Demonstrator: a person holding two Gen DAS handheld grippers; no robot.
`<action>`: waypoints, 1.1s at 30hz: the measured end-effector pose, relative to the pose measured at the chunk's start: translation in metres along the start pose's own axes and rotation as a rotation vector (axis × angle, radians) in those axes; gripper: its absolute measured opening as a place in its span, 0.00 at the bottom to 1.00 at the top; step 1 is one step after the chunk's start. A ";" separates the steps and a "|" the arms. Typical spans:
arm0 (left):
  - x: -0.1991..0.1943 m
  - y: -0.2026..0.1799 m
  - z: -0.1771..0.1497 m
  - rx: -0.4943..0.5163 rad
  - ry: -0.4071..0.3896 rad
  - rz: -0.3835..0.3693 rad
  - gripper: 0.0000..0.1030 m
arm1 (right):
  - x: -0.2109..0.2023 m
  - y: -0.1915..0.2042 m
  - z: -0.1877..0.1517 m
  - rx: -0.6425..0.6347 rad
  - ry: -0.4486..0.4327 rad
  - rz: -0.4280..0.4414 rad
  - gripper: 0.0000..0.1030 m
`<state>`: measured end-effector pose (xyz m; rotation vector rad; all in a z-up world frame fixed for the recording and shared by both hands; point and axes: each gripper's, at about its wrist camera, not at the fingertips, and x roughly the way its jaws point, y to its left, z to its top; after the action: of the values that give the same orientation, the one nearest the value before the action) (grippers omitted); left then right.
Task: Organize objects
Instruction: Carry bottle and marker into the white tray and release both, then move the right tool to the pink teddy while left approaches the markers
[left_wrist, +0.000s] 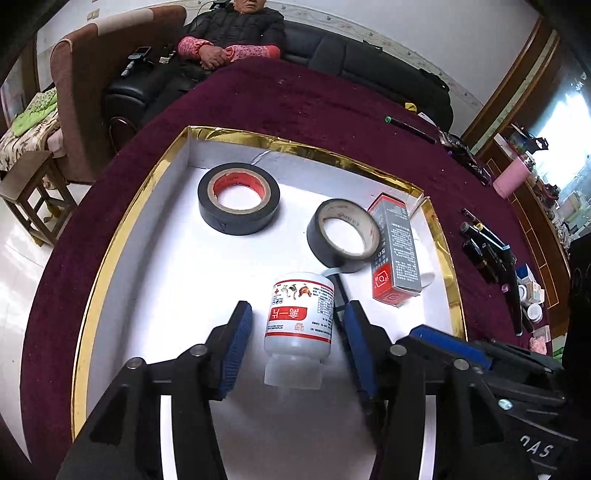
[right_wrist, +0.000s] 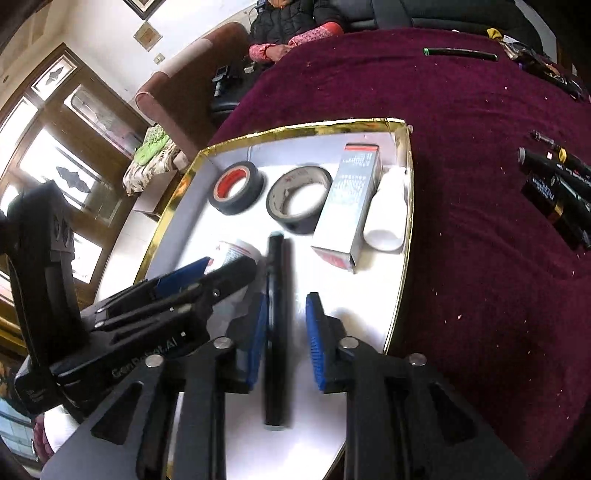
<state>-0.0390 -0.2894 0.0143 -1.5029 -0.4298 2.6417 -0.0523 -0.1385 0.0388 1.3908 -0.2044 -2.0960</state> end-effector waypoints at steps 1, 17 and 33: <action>-0.002 -0.001 -0.001 0.000 -0.004 -0.002 0.45 | -0.005 -0.001 -0.001 -0.005 -0.009 0.006 0.20; -0.094 -0.081 -0.021 -0.013 -0.338 -0.305 0.52 | -0.194 -0.010 -0.073 -0.126 -0.573 -0.342 0.56; -0.050 -0.264 -0.063 0.311 -0.162 -0.432 0.52 | -0.318 -0.064 -0.138 -0.043 -0.790 -0.609 0.69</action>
<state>0.0209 -0.0339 0.0985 -0.9817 -0.2943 2.3565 0.1267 0.1187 0.1992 0.5515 -0.0411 -3.0569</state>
